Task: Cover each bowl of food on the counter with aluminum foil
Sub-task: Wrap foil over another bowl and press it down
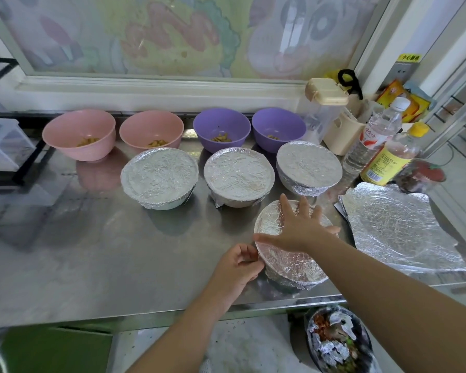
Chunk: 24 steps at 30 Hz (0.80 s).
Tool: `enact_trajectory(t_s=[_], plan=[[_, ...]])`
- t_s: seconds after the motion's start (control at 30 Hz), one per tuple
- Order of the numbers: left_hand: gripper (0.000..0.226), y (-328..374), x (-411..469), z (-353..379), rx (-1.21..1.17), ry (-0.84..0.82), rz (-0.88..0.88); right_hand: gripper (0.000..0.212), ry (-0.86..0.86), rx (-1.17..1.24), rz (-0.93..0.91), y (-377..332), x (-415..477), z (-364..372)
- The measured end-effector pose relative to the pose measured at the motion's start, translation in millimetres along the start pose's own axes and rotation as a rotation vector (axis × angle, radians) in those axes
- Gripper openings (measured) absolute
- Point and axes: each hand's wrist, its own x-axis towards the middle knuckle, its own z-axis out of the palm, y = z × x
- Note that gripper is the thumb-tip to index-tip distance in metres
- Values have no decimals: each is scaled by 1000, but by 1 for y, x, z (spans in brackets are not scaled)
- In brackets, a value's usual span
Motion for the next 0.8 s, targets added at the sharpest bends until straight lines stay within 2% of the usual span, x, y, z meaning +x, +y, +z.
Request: enact_trajectory(t_s=[0.07,0.13,0.23,0.37,0.57,0.7,0.8], plan=[[25,2,1,-2,70,-7,28,149,-6,-4,12,-2,-6,-3],[20,3,2,-5,161,-11,54,141,-8,-12,18,-2,-7,-3],[8,4,4,-7,280,-3,85,143,-10,-17,10,-1,-7,-3],[7,10,5,-10,356,-5,61,148,-14,-34,9,0,-3,0],[8,26,12,-14,427,-44,41,142,-3,-33,12,0,-5,-1],[12,36,11,-10,378,-63,-92,140,2,-30,11,-1,-7,-1],[10,37,10,-3,262,-8,-187,138,15,-25,18,-1,-8,1]])
